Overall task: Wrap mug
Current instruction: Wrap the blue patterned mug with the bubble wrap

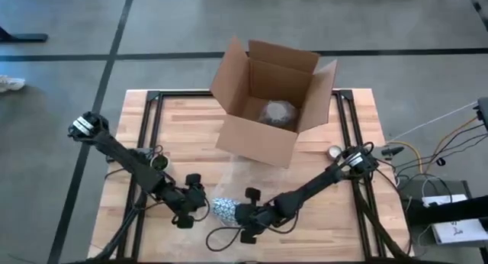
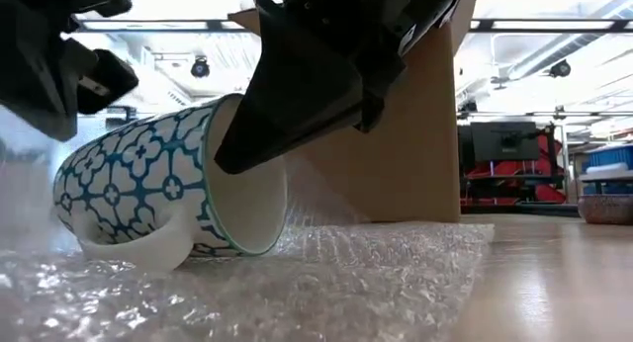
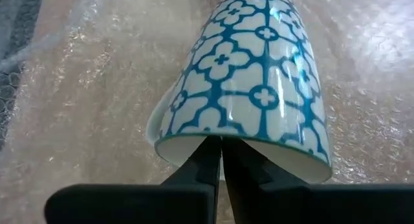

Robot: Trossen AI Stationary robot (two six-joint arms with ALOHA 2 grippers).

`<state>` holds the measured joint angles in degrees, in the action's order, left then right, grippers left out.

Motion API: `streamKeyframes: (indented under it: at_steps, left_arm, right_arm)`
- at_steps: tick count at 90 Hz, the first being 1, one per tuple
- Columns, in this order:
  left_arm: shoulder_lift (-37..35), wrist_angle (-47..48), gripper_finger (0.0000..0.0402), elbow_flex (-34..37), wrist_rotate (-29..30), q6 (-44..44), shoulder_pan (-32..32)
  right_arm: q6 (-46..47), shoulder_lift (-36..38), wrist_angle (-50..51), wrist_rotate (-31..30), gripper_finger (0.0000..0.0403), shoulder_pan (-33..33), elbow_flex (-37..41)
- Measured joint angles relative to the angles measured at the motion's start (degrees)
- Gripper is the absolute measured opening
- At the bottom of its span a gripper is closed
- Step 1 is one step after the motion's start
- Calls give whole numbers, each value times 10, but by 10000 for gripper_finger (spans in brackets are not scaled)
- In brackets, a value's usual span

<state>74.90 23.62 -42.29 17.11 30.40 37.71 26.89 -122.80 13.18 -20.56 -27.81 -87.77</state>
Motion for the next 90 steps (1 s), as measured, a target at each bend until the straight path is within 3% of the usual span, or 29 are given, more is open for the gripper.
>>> streamKeyframes:
  at_steps: [12, 23, 32, 49, 57, 69, 90]
  left_arm:
    - [-34, 70, 0, 66, 82, 8, -10]
    - [-30, -11, 0, 164, 6, 45, -30]
    - [-20, -75, 0, 203, -13, 74, -28]
    - [-10, -116, 0, 186, 2, 36, -6]
    - [-7, -154, 0, 169, -38, 9, 0]
    - [7, -204, 0, 159, -45, -15, 2]
    - [16, -193, 0, 118, -26, -27, 2]
  right_arm:
    - [-4, 0, 0, 0, 2, 1, 0]
    - [-6, 0, 0, 0, 2, 1, 0]
    - [-5, 0, 1, 0, 2, 1, 0]
    - [-5, 0, 4, 1, 2, 1, 0]
    - [-5, 0, 4, 0, 2, 1, 0]
    - [-5, 0, 3, 0, 2, 1, 0]
    - [-10, 0, 3, 0, 2, 1, 0]
